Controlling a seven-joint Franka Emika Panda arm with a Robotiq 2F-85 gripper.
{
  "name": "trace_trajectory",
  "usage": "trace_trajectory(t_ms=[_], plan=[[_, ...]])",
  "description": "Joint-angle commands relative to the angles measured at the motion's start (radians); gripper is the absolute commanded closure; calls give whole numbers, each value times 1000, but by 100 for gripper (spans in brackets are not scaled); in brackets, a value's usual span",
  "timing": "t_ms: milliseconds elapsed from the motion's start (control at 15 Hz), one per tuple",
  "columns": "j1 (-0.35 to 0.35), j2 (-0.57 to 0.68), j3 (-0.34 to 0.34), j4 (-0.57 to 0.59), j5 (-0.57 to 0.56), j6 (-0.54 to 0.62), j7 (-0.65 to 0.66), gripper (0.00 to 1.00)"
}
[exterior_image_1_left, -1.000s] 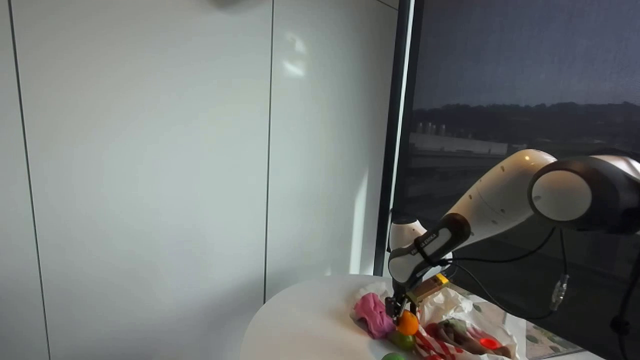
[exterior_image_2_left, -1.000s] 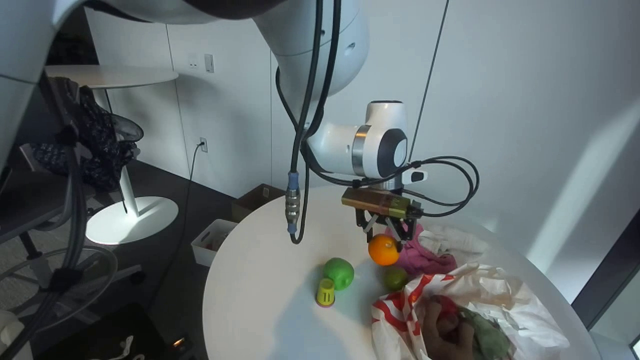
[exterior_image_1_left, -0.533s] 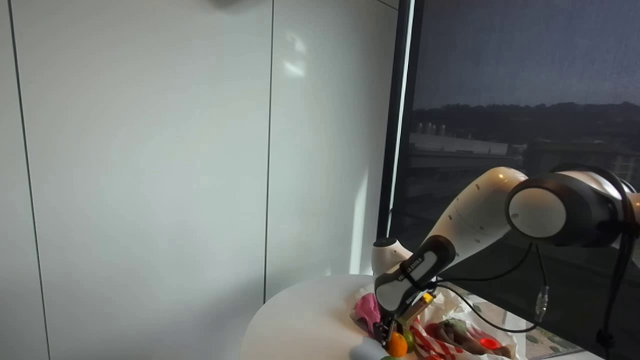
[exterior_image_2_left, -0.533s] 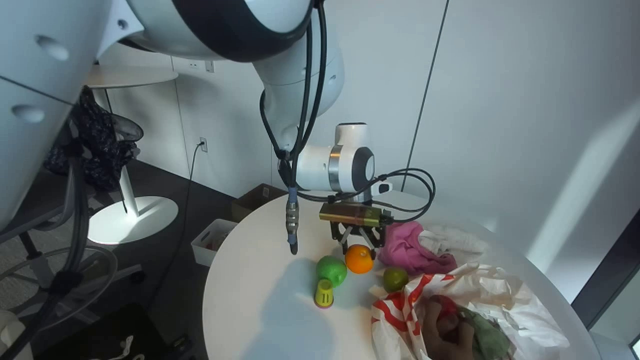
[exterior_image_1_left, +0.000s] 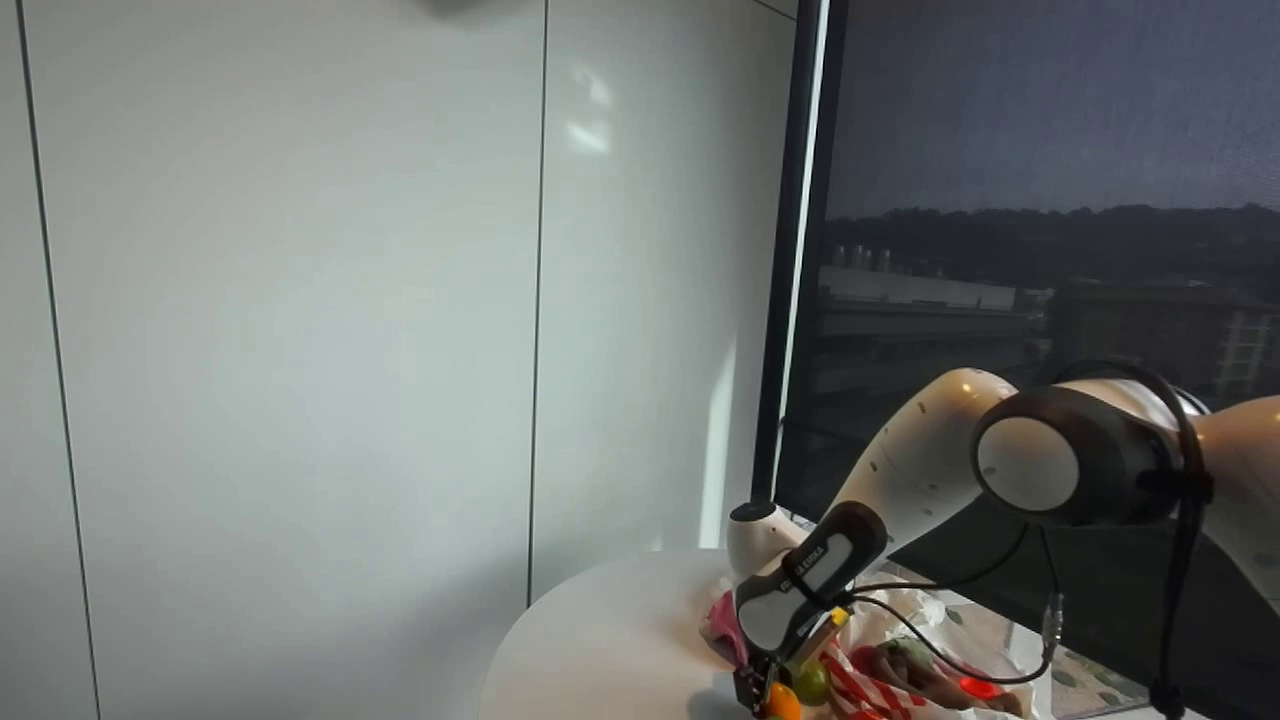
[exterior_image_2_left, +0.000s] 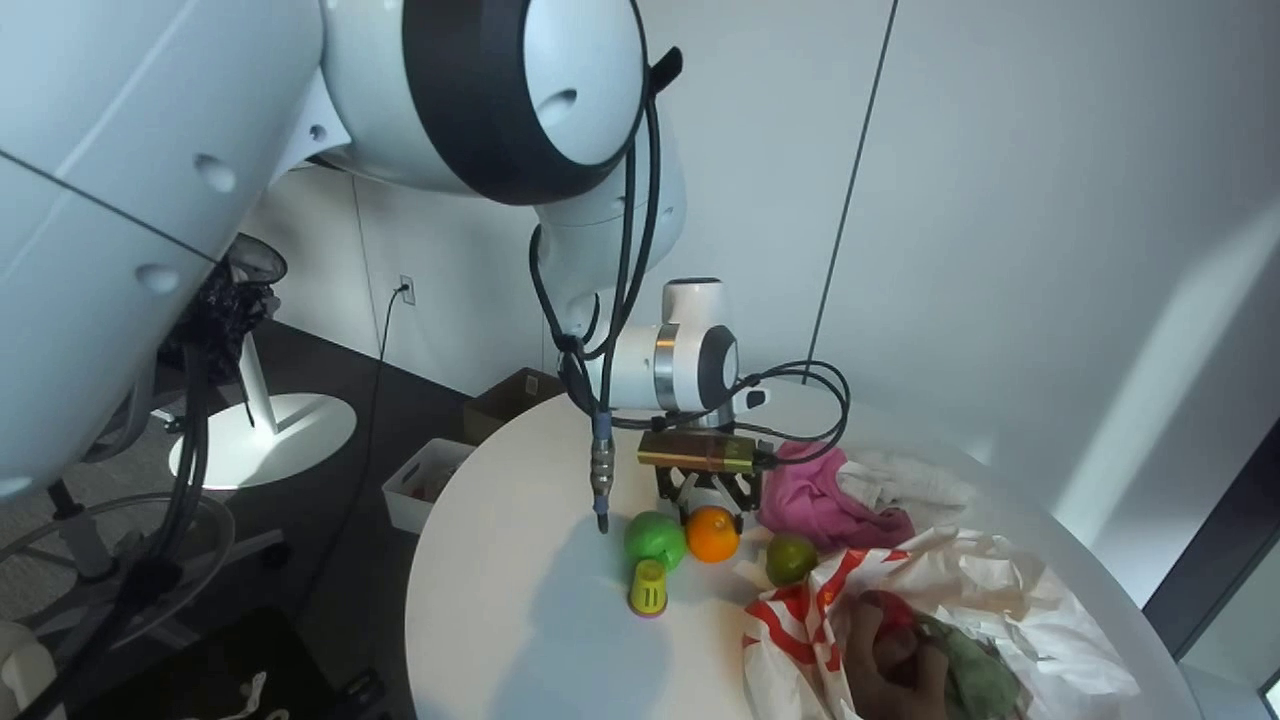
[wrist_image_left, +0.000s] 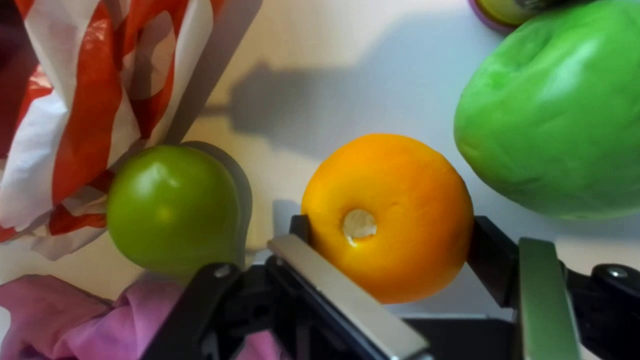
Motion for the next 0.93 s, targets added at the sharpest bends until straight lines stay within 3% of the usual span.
trace_trajectory(t_ms=[0,200,467,867], plan=[[1,31,-13,54,-16,9,-19,5],[-12,9,-7,59,1,0,-28,0],[-46,-92,-15,32,22,-6,-18,0],[-157,-261,-106,-37,51,-126,34,0]])
